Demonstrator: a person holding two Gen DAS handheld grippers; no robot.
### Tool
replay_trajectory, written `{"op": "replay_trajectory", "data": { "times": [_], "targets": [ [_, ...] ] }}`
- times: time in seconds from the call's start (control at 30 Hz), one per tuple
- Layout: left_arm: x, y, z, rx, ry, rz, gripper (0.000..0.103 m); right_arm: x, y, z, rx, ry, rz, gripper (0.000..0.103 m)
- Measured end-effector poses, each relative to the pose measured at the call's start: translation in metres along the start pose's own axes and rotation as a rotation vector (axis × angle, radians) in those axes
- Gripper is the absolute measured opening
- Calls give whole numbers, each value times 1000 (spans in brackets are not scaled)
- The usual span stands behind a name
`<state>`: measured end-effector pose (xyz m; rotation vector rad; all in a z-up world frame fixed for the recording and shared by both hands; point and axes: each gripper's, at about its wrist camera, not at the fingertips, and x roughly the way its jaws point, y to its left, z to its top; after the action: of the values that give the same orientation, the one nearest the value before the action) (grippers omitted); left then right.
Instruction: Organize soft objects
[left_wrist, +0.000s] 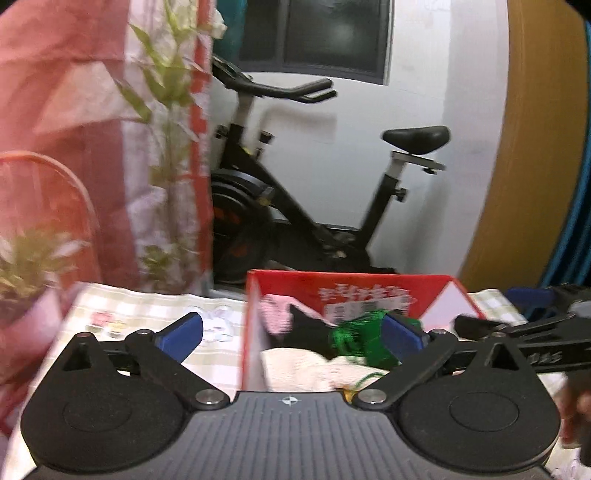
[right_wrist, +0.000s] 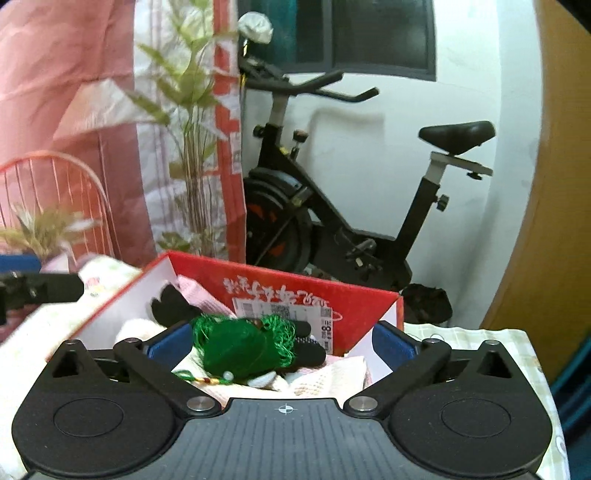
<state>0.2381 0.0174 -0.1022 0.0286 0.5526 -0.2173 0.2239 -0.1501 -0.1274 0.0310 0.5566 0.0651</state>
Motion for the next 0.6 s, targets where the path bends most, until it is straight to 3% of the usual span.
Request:
{"op": "replay_trajectory", "data": {
  "times": [0.1,0.27,0.6],
  "targets": [
    [-17,0,3,30,-28,39,103,-17,5,6,15,-16,-26,103],
    [-46,3,12,45,-73,43,103,-46,15,14,16,-24,-65,103],
    [-130,-8,31,76,-169,87,103,-131,15,28,61,-88,-72,103]
  ]
}}
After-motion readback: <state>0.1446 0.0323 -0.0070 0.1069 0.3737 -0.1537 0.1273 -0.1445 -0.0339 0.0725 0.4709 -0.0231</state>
